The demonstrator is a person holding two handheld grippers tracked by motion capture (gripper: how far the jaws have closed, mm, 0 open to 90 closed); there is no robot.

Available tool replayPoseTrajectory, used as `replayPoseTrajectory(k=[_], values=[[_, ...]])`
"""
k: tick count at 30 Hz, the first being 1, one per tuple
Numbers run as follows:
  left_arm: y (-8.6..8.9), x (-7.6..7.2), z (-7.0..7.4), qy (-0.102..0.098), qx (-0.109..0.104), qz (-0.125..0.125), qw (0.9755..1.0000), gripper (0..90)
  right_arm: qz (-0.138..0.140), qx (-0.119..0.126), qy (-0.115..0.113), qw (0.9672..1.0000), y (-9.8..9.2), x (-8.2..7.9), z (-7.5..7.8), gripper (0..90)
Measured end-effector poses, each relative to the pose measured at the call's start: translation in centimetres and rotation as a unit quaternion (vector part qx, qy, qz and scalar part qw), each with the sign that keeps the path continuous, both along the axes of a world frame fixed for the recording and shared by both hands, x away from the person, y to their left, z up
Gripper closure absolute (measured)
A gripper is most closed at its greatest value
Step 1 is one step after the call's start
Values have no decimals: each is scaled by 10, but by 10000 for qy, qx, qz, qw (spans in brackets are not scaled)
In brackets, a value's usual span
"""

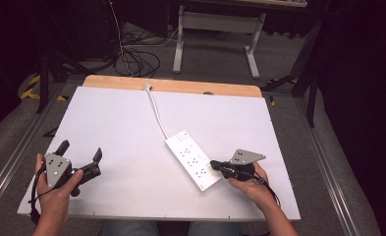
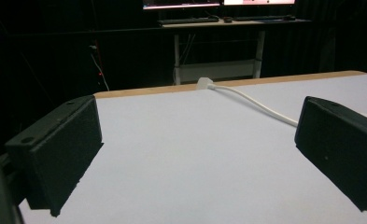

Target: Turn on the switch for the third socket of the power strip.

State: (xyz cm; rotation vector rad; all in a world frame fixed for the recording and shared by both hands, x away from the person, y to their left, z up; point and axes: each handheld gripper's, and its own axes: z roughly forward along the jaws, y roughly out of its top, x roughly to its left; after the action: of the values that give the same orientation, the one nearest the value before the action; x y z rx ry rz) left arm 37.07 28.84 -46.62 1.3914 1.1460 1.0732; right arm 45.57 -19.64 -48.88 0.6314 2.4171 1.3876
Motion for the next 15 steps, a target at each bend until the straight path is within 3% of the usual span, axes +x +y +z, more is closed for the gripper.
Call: replayPoseTrajectory(k=[15], values=[[0,0,0,2,4,-1,10000,13,-84,31,18,10000,8,2,0,900]])
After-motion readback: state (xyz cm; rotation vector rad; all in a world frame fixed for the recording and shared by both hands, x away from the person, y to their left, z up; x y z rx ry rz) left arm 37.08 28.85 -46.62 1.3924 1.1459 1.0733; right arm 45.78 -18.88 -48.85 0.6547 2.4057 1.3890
